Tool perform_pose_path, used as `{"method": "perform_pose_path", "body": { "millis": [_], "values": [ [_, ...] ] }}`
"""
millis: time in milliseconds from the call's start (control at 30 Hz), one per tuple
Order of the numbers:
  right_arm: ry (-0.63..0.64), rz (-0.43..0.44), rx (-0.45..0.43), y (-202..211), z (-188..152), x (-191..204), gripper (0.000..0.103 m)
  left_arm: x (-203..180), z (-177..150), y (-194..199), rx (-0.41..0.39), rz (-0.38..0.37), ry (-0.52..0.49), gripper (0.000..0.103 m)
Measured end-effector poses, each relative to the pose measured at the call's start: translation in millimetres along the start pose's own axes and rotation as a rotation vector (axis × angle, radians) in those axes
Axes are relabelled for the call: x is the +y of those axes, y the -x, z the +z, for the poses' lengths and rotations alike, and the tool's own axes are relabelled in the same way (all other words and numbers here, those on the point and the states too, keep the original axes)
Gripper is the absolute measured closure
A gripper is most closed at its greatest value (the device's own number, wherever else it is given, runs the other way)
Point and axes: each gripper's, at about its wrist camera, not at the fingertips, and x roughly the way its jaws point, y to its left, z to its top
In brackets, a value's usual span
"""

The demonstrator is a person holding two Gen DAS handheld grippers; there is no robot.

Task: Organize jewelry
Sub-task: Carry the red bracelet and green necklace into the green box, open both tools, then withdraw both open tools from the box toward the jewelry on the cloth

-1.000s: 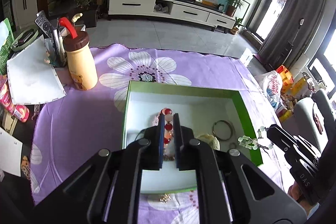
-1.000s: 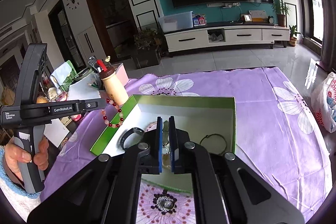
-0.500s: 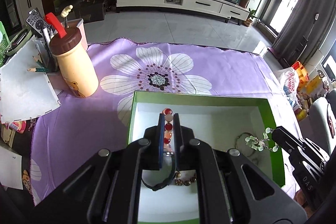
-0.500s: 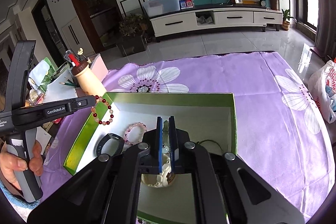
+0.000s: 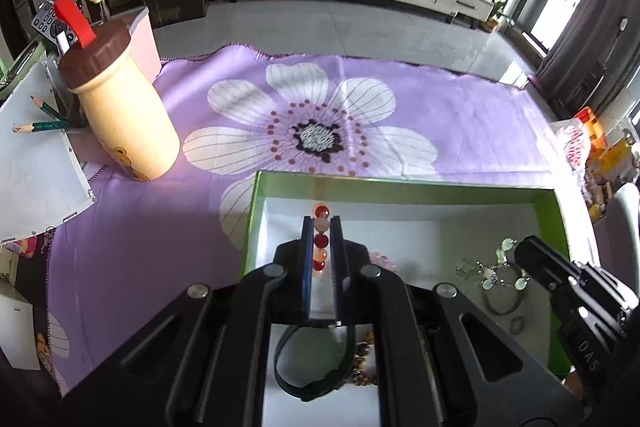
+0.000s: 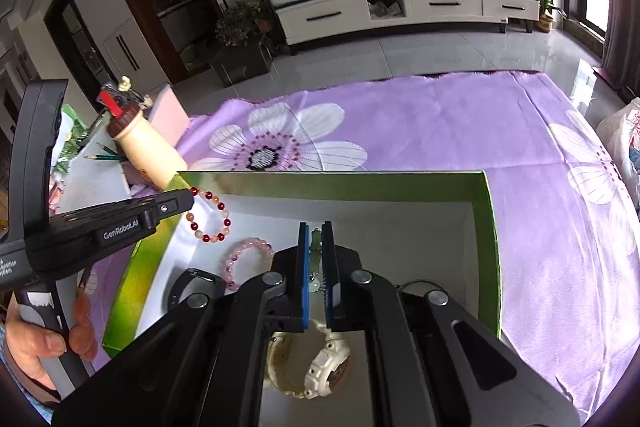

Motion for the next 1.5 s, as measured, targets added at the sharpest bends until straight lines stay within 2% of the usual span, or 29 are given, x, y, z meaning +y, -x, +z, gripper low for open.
{"method": "perform_pose_path", "body": {
  "millis": [233, 700, 767, 833, 967, 1067, 1100, 1200, 1333, 1500],
  "values": [
    [-0.029, -0.071, 0.082, -23, 0, -9, 0.098, -3, -5, -11, 0.022, 0.034, -0.032, 0.095],
    [-0.038, -0.099, 0.112, -27, -2, -20, 0.098, -3, -6, -13, 0.022, 0.063, -0.043, 0.095],
    [-0.043, -0.102, 0.110, -26, -2, -21, 0.094, -3, -6, -11, 0.017, 0.064, -0.045, 0.092],
    [-0.053, -0.095, 0.108, -23, -2, -22, 0.085, -4, -6, -9, 0.011, 0.064, -0.047, 0.084],
    [-0.047, -0.099, 0.082, -13, -3, -22, 0.084, -5, -8, 3, -0.013, 0.051, -0.044, 0.074],
    [-0.044, -0.071, 0.055, 1, -7, -20, 0.084, -7, -11, 19, -0.044, 0.040, -0.046, 0.056],
    [-0.041, -0.060, 0.043, 7, -10, -19, 0.084, -8, -13, 24, -0.056, 0.038, -0.050, 0.047],
    [-0.033, -0.026, 0.013, 27, -17, -16, 0.082, -10, -20, 46, -0.100, 0.037, -0.068, 0.039],
    [-0.007, 0.015, -0.028, 56, -31, -7, 0.076, -6, -36, 82, -0.146, -0.016, -0.064, 0.023],
    [0.031, 0.068, -0.066, 91, -54, 6, 0.065, 8, -62, 118, -0.178, -0.083, -0.033, 0.015]
  ]
}}
